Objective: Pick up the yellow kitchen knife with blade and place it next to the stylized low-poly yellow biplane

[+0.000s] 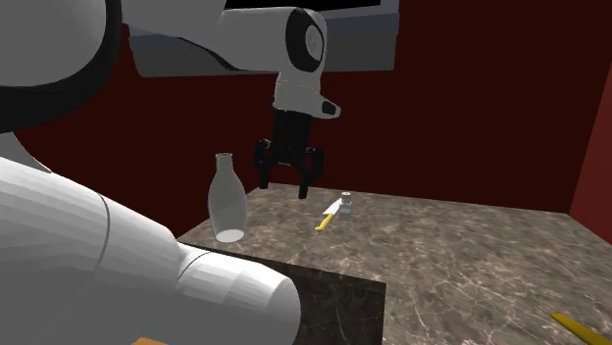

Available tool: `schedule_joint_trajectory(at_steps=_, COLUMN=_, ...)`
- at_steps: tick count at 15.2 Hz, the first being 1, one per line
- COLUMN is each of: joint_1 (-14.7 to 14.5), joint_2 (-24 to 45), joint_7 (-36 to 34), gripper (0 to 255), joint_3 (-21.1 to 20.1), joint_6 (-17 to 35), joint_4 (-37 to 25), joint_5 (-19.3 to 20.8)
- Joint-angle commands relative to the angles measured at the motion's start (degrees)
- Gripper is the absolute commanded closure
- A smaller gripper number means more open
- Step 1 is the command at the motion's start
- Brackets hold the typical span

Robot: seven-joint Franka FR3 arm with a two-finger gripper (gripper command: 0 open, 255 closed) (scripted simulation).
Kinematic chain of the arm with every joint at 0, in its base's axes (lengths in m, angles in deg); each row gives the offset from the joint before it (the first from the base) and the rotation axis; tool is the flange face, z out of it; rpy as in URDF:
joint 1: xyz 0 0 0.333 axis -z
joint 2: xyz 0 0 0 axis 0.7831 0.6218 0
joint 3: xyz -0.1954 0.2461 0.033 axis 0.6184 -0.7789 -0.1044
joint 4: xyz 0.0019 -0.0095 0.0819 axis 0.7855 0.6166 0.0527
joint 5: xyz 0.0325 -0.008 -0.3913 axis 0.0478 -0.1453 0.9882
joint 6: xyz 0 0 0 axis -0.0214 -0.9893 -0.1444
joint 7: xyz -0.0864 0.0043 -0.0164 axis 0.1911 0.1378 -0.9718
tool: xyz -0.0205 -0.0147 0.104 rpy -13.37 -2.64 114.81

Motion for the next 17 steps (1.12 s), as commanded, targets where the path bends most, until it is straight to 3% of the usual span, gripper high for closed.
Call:
schedule_joint_trajectory(at_steps=1, joint_1=0.0, joint_2=0.0, joint_7=0.0, gripper=0, joint_3=0.0, joint_6=0.0, joint_4=0.0, joint_5=0.0)
schedule_joint_trajectory(at_steps=9, joint_1=-0.6, joint_2=14.3, joint_7=1.0, gripper=0, joint_3=-0.8, joint_6=15.8, joint_4=-1.9, joint_5=0.9)
schedule_joint_trajectory(at_steps=17, joint_1=-1.0, joint_2=30.3, joint_7=1.3, gripper=0, joint_3=-1.5, joint_6=28.2, joint_4=-8.8, joint_5=2.2)
